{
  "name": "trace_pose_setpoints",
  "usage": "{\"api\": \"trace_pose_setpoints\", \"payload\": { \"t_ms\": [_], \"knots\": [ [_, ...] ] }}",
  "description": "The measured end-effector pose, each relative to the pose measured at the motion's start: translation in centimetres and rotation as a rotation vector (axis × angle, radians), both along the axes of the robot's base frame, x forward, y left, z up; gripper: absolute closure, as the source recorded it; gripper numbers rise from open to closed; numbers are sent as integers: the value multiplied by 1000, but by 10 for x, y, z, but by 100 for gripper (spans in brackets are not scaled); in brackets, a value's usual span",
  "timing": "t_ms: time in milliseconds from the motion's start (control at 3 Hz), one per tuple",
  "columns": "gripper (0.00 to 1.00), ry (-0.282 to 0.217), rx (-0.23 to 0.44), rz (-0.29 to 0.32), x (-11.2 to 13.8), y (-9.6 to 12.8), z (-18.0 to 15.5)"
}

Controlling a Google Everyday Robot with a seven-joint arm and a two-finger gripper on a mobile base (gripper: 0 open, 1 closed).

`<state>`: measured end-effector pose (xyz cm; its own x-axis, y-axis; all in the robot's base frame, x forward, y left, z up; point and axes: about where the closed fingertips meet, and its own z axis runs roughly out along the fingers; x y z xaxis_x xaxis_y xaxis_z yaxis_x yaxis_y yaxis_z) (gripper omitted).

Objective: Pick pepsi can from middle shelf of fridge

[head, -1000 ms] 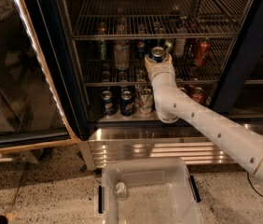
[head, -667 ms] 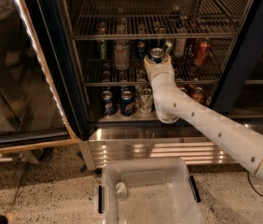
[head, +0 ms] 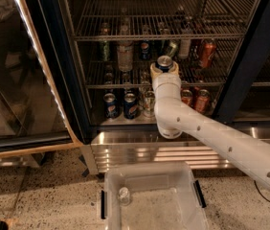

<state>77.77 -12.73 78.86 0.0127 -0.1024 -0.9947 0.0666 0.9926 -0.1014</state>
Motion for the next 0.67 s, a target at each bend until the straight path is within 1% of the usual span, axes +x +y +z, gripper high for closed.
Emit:
{"api": "trace_pose_setpoints", "payload": {
  "t_ms": [333,667],
  "knots": [
    [100,-7,-23,-46,-21,-3,5],
    [100,-33,-57,-88,-45,-5,16]
  ]
}}
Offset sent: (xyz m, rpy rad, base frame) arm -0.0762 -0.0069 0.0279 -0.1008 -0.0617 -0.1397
